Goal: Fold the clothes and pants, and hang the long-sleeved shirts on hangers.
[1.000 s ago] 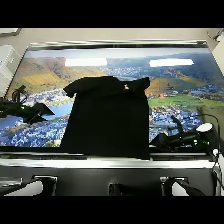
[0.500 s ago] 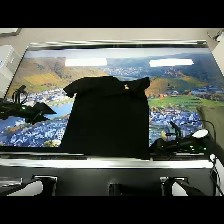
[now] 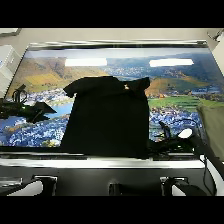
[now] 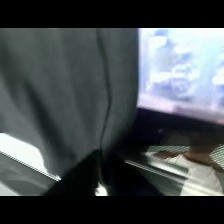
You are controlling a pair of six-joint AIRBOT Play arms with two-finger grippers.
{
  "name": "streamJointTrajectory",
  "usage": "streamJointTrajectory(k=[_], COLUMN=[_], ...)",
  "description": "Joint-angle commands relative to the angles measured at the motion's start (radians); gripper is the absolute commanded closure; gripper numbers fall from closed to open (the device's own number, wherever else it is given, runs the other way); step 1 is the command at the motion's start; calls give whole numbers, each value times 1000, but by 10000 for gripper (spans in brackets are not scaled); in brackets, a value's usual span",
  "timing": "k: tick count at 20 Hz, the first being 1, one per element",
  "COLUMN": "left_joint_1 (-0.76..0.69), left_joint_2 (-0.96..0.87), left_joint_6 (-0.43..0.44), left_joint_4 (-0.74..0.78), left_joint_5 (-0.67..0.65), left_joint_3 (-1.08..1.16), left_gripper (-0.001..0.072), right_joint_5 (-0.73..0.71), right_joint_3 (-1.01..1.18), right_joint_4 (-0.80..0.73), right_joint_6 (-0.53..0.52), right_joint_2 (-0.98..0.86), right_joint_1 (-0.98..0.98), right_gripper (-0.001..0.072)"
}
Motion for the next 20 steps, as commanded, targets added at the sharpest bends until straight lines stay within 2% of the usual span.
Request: streamJointTrajectory(k=[1, 4, 6, 9, 12, 20], left_joint_1=[9, 56, 103, 154, 156, 85], left_joint_2=[2, 22, 29, 29, 29, 25], left_joint_6=[27, 85, 130, 181, 232, 249], left_joint_4=[9, 9, 9, 9, 9, 43], left_joint_5=[-6, -10, -11, -10, -8, 76], left_joint_3=[-6, -103, -210, -346, -436, -483], left_gripper=[-3, 9, 218, 218, 185, 170], right_joint_5=[-28, -24, -21, -5, 10, 13], right_joint_3=[0, 2, 3, 3, 3, 5], right_joint_4=[9, 20, 20, 20, 19, 49], right_joint_6=[18, 18, 16, 14, 5, -9], right_joint_2=[1, 1, 1, 1, 1, 2], right_joint_1=[32, 32, 32, 32, 32, 32], right_gripper=[677, 677, 677, 677, 677, 677])
